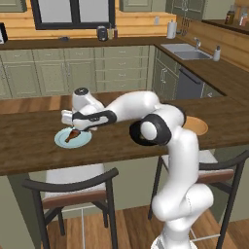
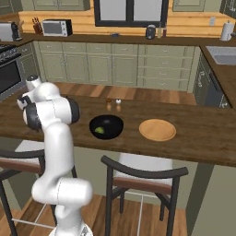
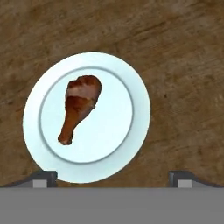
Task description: Pick the chicken drumstick and lime from their plates and place them in the bowl. Then put the bowl in the fridge.
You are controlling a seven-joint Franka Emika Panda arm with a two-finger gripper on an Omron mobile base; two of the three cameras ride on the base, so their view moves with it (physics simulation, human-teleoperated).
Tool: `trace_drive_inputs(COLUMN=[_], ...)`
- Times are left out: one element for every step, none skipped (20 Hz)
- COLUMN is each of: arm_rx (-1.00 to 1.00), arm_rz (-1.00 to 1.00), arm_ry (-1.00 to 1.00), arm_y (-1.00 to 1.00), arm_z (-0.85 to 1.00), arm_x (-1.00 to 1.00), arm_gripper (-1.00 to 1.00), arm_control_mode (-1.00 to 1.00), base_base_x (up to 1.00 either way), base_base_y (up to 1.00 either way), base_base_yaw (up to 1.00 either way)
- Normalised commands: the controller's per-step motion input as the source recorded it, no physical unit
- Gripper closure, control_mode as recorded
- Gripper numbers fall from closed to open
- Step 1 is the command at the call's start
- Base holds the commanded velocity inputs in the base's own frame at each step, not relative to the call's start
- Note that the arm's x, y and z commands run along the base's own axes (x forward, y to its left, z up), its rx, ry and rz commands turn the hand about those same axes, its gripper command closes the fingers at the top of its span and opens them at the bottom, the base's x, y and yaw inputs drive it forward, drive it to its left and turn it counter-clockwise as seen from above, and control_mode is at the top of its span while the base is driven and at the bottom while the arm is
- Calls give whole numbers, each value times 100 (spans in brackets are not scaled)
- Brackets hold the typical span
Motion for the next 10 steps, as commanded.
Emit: trace_drive_inputs(arm_rx=[-1,-2,-4,-3,-3,-2,-2,0,0,0], arm_rz=[-9,-8,-6,-5,-4,-3,-3,-3,-2,-1], arm_ry=[7,5,0,0,0,0,0,0,1,0], arm_y=[5,4,0,0,0,0,0,0,0,0], arm_z=[-35,-39,-34,-35,-35,-41,-42,-42,-36,-31], arm_x=[59,58,58,56,53,51,55,59,62,64], arm_gripper=[-100,-100,-100,-100,-100,-100,-100,-100,-100,-100], arm_control_mode=[-100,-100,-100,-100,-100,-100,-100,-100,-100,-100], base_base_x=[0,0,0,0,0,0,0,0,0,0], base_base_y=[0,0,0,0,0,0,0,0,0,0], base_base_yaw=[0,0,0,0,0,0,0,0,0,0])
